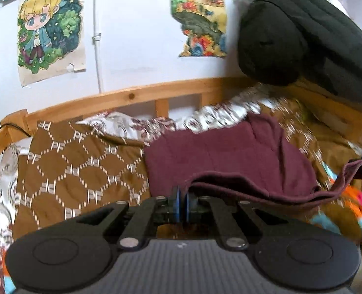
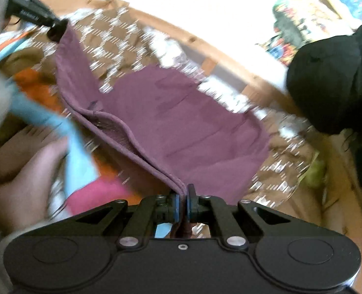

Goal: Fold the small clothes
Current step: 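Lift the hem with both grippers and fold it over toward the collar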

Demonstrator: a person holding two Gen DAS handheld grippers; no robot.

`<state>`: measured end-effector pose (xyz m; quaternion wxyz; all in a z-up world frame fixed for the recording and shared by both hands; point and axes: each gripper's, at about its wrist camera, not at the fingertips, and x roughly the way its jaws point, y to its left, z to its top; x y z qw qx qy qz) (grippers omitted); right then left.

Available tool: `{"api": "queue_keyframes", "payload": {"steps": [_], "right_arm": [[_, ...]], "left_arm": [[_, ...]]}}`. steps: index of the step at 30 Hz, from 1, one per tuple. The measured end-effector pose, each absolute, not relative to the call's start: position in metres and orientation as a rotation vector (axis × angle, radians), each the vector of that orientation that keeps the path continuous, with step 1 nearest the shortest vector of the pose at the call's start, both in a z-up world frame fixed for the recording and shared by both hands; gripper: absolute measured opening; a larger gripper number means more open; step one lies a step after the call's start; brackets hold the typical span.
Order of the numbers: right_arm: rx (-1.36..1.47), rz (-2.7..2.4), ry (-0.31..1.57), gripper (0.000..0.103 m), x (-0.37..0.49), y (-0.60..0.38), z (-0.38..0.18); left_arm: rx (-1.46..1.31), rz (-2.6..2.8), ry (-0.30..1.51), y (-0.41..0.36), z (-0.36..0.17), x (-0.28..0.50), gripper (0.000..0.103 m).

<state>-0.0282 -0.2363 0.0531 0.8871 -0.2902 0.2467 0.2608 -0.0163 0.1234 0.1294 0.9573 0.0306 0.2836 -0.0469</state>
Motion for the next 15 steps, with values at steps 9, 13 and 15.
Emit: {"api": "queue_keyframes", "payload": {"steps": [9, 13, 15], "right_arm": [[-0.447, 0.376, 0.38, 0.005, 0.081, -0.239, 0.046], [-0.344, 0.319, 0.39, 0.005, 0.138, -0.24, 0.029], [-0.307, 0.299, 0.391, 0.005, 0.164, -0.238, 0.022]], "left_arm": [[0.102, 0.007, 0.651, 0.116, 0.143, 0.115, 0.004], [0.144, 0.033, 0.666, 0.106, 0.129, 0.168, 0.005], [0.172, 0.048, 0.669, 0.101, 0.118, 0.191, 0.005]]}}
